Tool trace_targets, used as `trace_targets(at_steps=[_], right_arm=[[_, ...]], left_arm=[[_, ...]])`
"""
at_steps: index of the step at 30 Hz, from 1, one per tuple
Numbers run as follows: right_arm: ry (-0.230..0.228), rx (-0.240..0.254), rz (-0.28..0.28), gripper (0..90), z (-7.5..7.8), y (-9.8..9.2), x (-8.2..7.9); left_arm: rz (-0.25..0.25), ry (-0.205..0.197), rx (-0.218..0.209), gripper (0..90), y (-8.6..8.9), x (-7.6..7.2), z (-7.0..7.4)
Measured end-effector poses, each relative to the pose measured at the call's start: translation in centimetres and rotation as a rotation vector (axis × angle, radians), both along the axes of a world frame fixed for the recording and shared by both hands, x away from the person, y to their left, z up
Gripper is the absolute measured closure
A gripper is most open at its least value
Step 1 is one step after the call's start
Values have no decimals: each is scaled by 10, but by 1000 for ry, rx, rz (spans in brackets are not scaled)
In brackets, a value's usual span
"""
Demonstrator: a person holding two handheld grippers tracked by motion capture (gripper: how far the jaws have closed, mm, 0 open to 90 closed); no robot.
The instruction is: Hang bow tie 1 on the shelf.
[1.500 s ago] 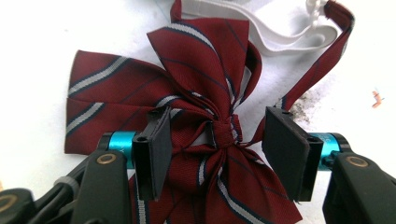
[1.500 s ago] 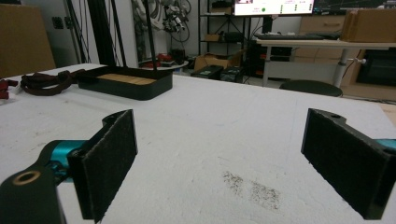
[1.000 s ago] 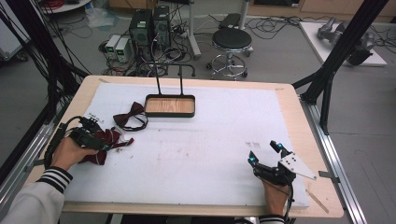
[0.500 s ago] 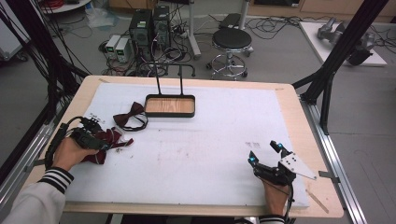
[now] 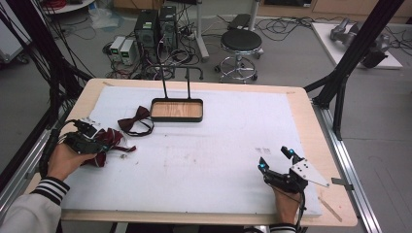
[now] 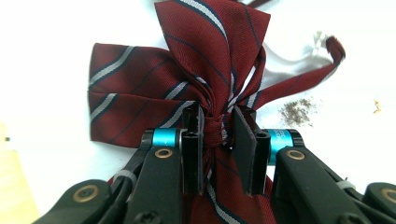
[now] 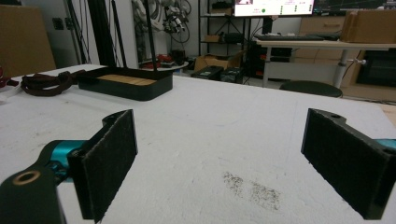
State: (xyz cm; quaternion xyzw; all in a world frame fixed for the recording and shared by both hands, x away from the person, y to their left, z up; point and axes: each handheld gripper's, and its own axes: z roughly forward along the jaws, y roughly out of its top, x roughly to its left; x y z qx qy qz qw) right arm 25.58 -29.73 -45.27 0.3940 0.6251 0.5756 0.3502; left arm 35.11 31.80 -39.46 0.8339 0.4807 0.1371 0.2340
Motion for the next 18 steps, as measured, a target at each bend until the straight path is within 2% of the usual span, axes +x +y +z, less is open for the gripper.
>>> trace_targets(at_steps=[3, 11, 12, 18], right_arm=[[1, 4, 1, 97, 0, 0, 0], [2, 5, 1, 97, 0, 0, 0], [1, 5, 2, 97, 0, 0, 0], [1, 5, 3, 97, 0, 0, 0]], left_arm=[[-3, -37, -10, 737, 1, -2, 3], [-9, -168, -38, 737, 5, -9, 16], [-12, -195, -38, 737, 5, -11, 18], [-14, -294, -31, 737, 3, -16, 29]])
